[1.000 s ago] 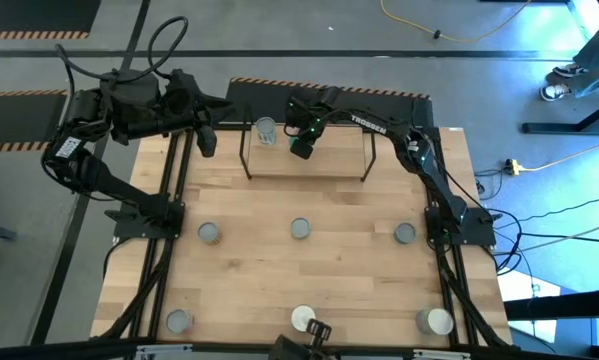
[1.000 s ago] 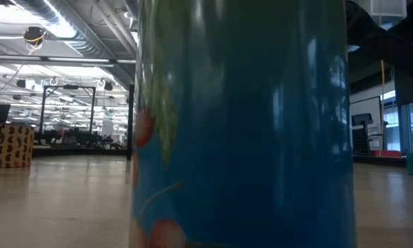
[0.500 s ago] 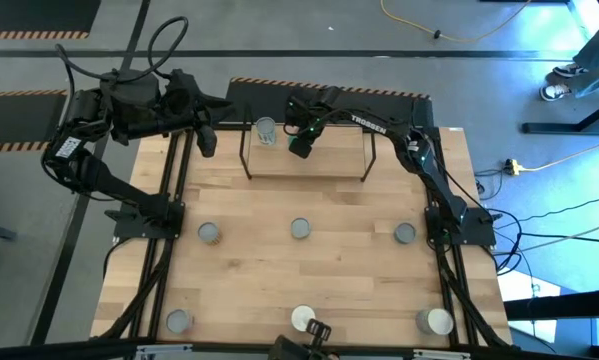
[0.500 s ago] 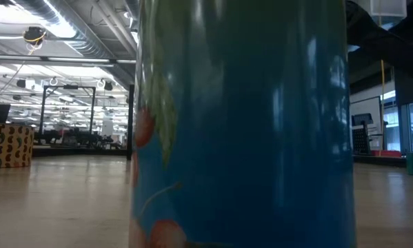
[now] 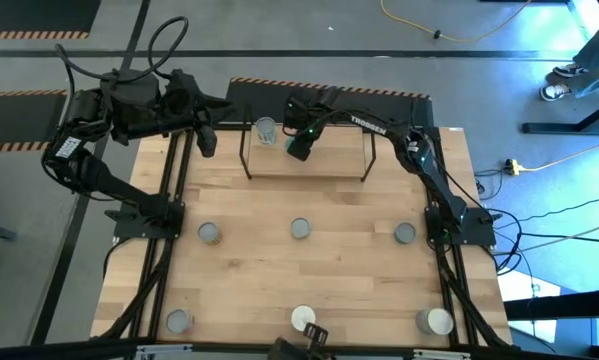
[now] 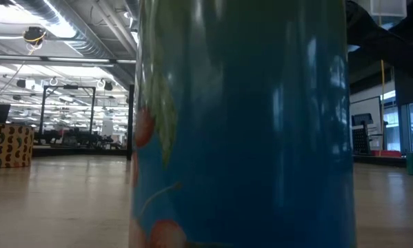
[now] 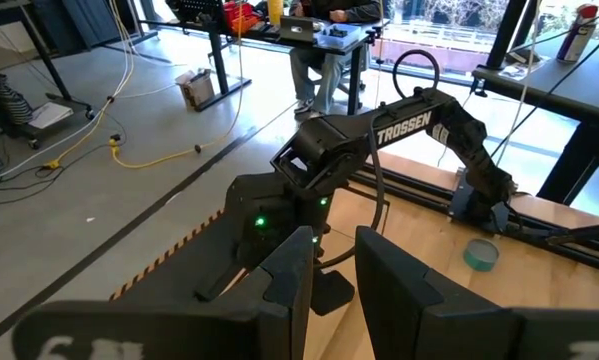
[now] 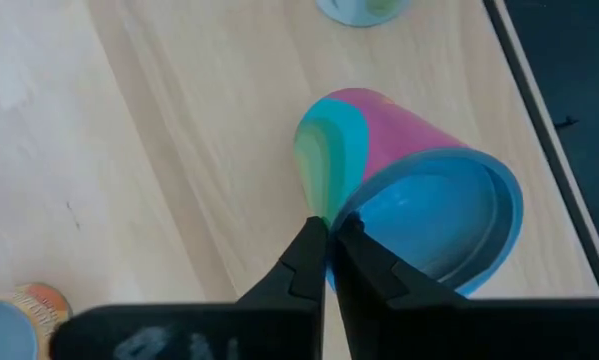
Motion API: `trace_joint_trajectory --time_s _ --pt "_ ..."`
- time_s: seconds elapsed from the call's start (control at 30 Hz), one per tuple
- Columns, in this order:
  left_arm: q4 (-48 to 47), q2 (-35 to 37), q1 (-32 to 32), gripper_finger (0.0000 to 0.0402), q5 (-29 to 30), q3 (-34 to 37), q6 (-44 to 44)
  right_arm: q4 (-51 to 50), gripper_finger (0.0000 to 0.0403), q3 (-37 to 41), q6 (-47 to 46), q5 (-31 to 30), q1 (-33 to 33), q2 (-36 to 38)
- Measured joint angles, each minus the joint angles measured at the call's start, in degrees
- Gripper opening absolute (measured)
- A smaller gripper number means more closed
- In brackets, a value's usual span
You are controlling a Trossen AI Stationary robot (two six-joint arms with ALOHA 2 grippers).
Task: Pick and place cans onto a shelf
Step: Put the pink can on the shelf aligned with the white can
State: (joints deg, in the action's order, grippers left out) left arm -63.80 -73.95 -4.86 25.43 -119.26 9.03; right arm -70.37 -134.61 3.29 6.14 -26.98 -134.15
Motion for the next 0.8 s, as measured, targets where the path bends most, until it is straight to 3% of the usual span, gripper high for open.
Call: trace_joint_trajectory --time_s 0.27,0.8 --pt "0.01 0.00 0.00 0.0073 0.00 0.00 0.01 0.26 0.0019 0.00 0.14 -4.61 0.87 0.00" --pt "0.01 0.00 0.00 0.0073 0.00 0.00 0.01 -0.42 0.0006 0.00 -0.04 -5.00 1.71 0.07"
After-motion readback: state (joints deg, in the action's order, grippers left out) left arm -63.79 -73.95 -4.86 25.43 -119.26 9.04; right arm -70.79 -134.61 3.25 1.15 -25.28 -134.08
